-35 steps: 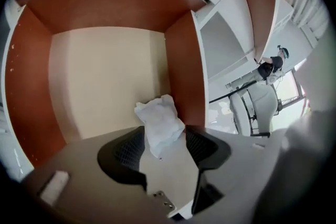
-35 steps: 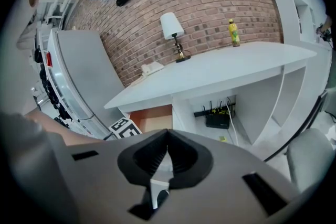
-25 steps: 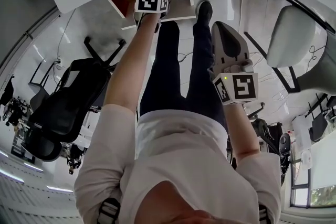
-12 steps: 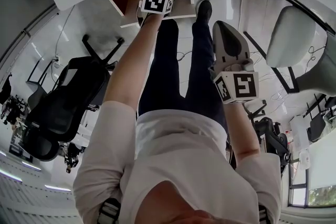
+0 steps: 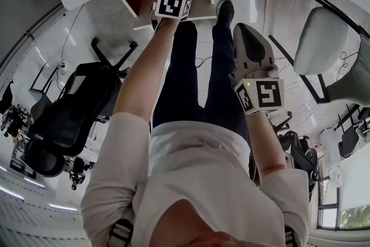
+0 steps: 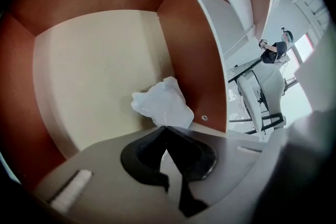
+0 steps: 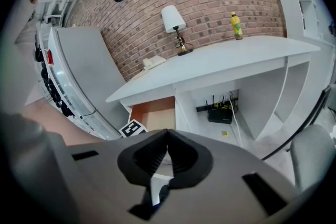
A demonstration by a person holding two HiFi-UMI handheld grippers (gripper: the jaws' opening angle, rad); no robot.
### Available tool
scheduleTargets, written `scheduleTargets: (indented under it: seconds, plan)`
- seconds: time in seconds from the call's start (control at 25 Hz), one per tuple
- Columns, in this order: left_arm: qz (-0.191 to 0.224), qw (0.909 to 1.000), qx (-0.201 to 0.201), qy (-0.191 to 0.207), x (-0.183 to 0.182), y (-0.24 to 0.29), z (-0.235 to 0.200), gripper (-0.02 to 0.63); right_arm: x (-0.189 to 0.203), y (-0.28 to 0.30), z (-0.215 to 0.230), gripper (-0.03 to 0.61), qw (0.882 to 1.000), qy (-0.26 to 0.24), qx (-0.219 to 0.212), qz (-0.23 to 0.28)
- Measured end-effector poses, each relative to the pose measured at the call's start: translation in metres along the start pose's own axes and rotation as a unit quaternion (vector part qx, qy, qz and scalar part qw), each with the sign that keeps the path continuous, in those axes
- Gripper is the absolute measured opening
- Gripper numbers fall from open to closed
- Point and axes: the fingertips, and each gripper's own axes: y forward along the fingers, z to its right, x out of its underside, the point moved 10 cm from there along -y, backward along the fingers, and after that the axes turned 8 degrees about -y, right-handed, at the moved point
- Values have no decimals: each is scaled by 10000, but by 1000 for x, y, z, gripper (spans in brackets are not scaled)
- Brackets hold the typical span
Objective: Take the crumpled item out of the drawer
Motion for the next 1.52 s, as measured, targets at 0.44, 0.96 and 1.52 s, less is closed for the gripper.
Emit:
scheduleTargets:
  seconds: [0.44,0.96,1.52]
  plan:
    - [527,9981,274,143,15,-45,10,10,1,-3,-4,6,10000,-58,55,-11]
    - [1422,9869,756,-66,60,-137,42,11,-14,-7,-18,8,9997,-142,86,176]
    - [3261,9407,840,406,40,-314,86,11,-105,-55,-51,6,9925,-621,230,1032]
